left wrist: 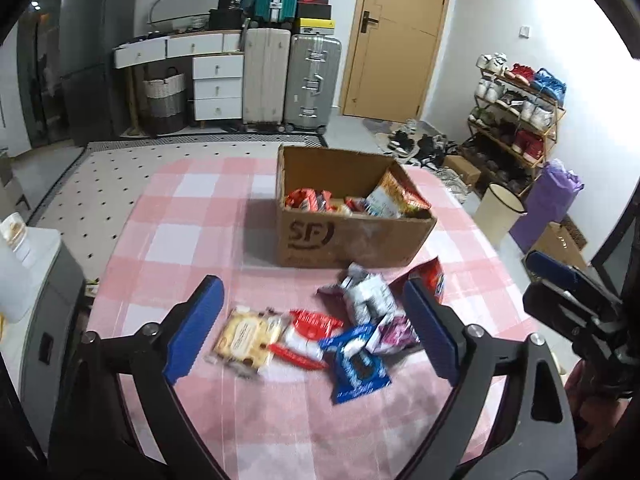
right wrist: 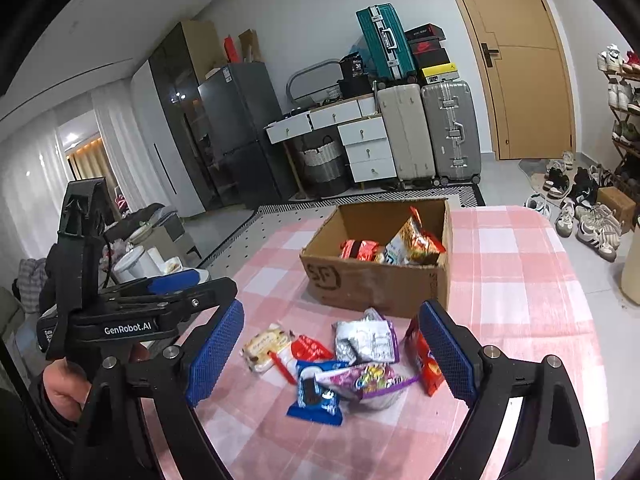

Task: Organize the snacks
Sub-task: 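Move both tools back to the remaining snack pile, then close the right tool on the purple-white snack bag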

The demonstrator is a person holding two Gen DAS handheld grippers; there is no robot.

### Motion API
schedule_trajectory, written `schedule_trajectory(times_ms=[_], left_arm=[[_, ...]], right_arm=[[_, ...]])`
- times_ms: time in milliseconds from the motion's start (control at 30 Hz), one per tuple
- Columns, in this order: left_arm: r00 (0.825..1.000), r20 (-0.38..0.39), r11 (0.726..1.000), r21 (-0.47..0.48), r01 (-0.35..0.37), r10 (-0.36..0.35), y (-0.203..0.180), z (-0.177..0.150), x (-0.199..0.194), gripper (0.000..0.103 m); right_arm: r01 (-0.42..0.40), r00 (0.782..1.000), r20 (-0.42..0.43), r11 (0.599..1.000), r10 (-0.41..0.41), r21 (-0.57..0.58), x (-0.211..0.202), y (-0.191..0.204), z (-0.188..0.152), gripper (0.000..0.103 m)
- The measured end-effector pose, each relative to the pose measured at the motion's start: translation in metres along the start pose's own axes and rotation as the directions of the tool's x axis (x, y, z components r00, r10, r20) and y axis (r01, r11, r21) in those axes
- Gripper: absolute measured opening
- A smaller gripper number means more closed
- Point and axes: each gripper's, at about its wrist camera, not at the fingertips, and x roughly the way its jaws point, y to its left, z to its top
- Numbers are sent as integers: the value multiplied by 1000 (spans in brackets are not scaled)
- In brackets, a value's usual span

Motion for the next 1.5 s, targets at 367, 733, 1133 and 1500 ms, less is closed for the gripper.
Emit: schedule_trajectory(times_ms=[367,733,1133,1500], left_arm=[[1000,21,1000,-21,-2,2,5,-47,-1,102],[997,-72,999,-33,8,-11,11,-68,45,102],[990,-133,999,-28,40,-43,13,-77,80,102],[983,-171,998,-27,59,-63,14,-80,105,102]], right_arm=[[-3,998,-68,999,6,42,14,-7,-36,95],[-10,986,-164,991,33,137,56,-35,-66,97],[-48,965,-236,962,115,270,107,-63,-80,97],[-48,956,-257,939,142,340,139,-79,-80,96]])
